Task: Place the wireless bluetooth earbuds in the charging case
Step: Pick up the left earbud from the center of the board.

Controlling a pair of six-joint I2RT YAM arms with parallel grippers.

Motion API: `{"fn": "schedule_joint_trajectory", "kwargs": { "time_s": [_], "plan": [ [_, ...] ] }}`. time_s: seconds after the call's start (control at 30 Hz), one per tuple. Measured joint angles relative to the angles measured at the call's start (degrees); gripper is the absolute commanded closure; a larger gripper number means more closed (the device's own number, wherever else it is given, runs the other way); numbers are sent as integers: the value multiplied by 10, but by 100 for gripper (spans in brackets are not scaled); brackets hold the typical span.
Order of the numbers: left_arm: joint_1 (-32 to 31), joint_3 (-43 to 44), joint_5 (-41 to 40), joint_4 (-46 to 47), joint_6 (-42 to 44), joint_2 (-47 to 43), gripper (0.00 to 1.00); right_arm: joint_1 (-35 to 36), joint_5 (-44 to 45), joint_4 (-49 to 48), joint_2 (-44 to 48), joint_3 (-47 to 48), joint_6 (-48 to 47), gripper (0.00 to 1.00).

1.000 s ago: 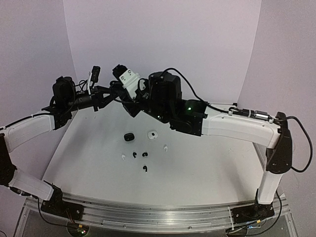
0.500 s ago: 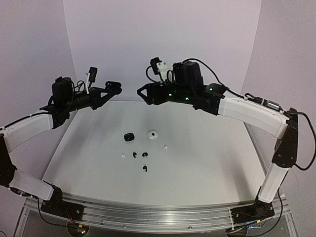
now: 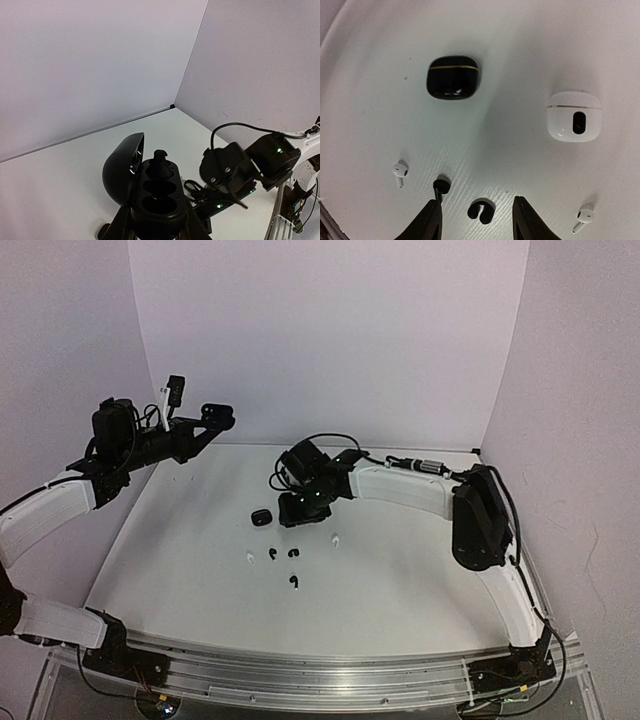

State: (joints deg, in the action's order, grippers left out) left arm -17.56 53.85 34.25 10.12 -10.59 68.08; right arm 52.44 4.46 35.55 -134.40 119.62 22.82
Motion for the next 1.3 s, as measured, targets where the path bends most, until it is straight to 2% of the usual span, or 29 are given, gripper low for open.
{"fn": "schedule_joint_trajectory", "kwargs": {
  "time_s": [0.23, 0.47, 0.9, 1.3],
  "plan": [
    [0, -3, 1, -2, -4, -2, 100, 14, 44, 65, -70, 35, 32, 61],
    [0, -3, 2, -2, -4, -2, 100, 26, 49, 77, -91, 58, 39, 71],
    [0, -3, 6, -1, -4, -2, 100, 29, 70, 79, -91, 57, 45, 79],
    [0, -3, 7, -1, -4, -2, 100, 29, 73, 78, -91, 38, 43, 81]
  ]
}}
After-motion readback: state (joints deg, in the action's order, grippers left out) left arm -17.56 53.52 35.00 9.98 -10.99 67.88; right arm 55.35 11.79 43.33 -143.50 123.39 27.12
